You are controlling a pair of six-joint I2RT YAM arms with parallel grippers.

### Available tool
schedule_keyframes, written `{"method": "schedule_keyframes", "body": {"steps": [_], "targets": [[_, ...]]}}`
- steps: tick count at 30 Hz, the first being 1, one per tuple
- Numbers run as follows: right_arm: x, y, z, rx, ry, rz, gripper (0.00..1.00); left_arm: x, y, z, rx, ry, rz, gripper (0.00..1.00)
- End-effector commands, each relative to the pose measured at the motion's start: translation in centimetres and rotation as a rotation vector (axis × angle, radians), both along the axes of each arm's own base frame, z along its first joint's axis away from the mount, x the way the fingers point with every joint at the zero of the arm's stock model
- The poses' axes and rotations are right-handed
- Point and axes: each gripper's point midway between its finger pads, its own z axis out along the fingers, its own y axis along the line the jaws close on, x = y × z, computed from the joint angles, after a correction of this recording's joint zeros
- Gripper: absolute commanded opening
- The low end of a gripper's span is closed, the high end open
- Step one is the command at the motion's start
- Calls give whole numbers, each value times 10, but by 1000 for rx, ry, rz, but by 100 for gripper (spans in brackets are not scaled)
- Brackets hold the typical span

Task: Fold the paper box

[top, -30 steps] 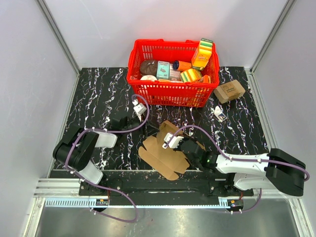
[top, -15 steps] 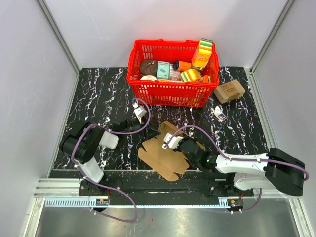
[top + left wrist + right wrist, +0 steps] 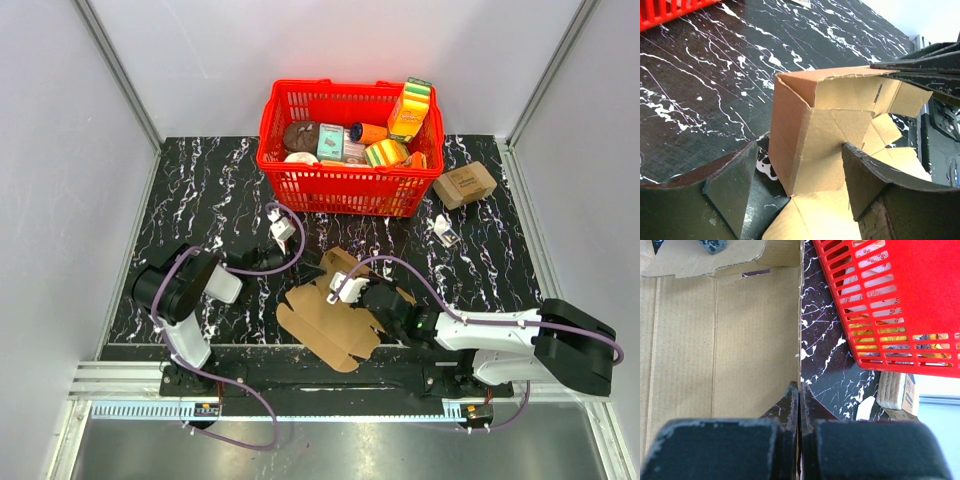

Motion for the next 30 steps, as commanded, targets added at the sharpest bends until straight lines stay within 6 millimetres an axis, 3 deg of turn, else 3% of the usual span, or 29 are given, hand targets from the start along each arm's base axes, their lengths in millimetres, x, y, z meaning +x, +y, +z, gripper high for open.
{"method": "schedule_keyframes", "body": {"steps": [1,21,30], "targets": [[2,13,23,32,-36,30,0,-9,-5,14,-58,-87,-58,73],[-7,25,36,-98,-165,107,0,-20,3,8,-57,-111,-47,73],[-15,28,31,-131,-174,145,0,-19,8,7,-61,-125,3,73]]}}
